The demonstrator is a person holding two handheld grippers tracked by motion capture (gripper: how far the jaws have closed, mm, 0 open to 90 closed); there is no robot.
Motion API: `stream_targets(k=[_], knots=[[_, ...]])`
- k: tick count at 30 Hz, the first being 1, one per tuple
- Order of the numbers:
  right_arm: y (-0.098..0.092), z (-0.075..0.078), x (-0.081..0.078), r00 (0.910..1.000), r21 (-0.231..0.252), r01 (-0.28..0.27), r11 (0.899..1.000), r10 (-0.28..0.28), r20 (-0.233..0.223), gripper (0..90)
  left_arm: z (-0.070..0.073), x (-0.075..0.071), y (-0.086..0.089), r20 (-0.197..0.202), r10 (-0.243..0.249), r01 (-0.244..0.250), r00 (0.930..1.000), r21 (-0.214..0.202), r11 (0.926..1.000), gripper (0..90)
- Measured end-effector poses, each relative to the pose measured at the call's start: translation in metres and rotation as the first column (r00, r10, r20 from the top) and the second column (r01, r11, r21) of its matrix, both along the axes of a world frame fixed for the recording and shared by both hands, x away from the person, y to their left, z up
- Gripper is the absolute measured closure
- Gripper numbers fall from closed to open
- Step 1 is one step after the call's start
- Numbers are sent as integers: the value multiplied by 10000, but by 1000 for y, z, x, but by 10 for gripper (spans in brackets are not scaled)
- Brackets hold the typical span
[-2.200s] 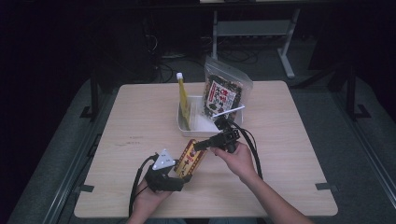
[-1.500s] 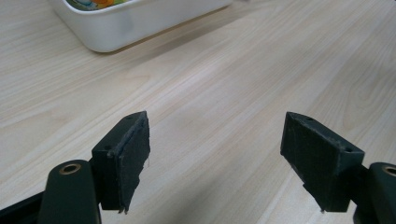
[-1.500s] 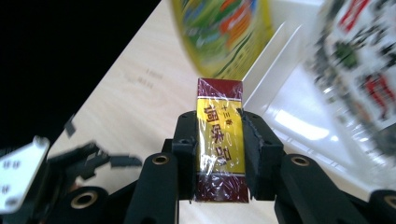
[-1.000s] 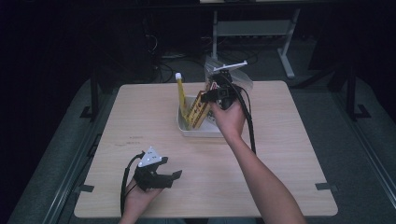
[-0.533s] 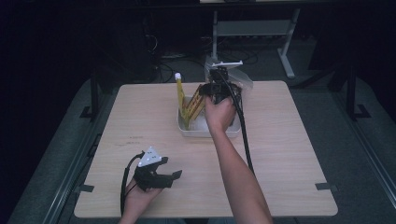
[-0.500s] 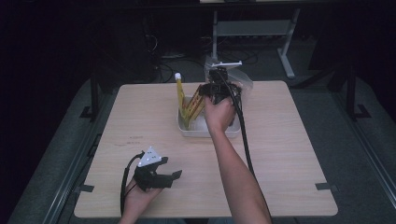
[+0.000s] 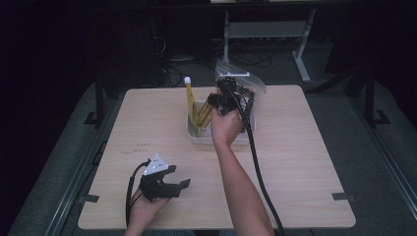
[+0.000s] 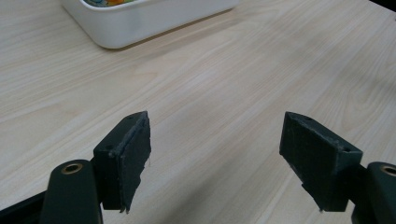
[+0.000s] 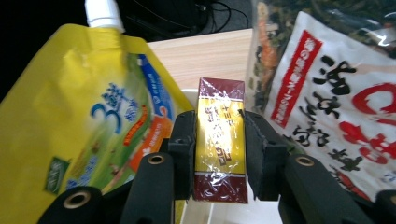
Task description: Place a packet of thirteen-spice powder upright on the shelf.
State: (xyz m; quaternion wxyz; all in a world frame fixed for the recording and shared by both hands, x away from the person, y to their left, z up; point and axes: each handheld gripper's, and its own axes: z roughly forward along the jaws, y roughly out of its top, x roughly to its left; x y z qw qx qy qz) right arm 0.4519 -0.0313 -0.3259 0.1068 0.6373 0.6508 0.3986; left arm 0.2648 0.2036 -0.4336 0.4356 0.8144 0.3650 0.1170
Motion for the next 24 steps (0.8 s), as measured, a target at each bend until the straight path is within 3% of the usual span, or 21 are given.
stream_targets(k=[8,11,13,14,18,21,24], knots=[[1,-5,-9,9991,494,-411,9979,416,-104,566,0,-1,-2,11,-42,42,10000,9,10000,245],[6,-6,-11,9977,664,-669,9955,674,-47,619,0,-1,-2,-9,-62,62,10000,32,10000,245],[9,-7,-10,9973,221,-717,9972,720,-145,618,1,-1,-2,4,-40,40,10000,13,10000,245],[9,-8,-10,9971,240,-745,9969,749,-146,613,1,-1,-2,2,-14,14,10000,-27,10000,245],[7,-9,-10,9935,762,-1133,9906,1138,-32,544,0,0,0,-11,-29,29,10000,36,10000,245],[4,-6,-11,9906,855,-1362,9870,1369,-25,508,0,0,1,18,5,-5,10000,35,10000,244],[0,-5,-14,9851,1276,-1694,9772,1716,-65,499,0,0,2,44,4,-4,10000,57,10000,244]])
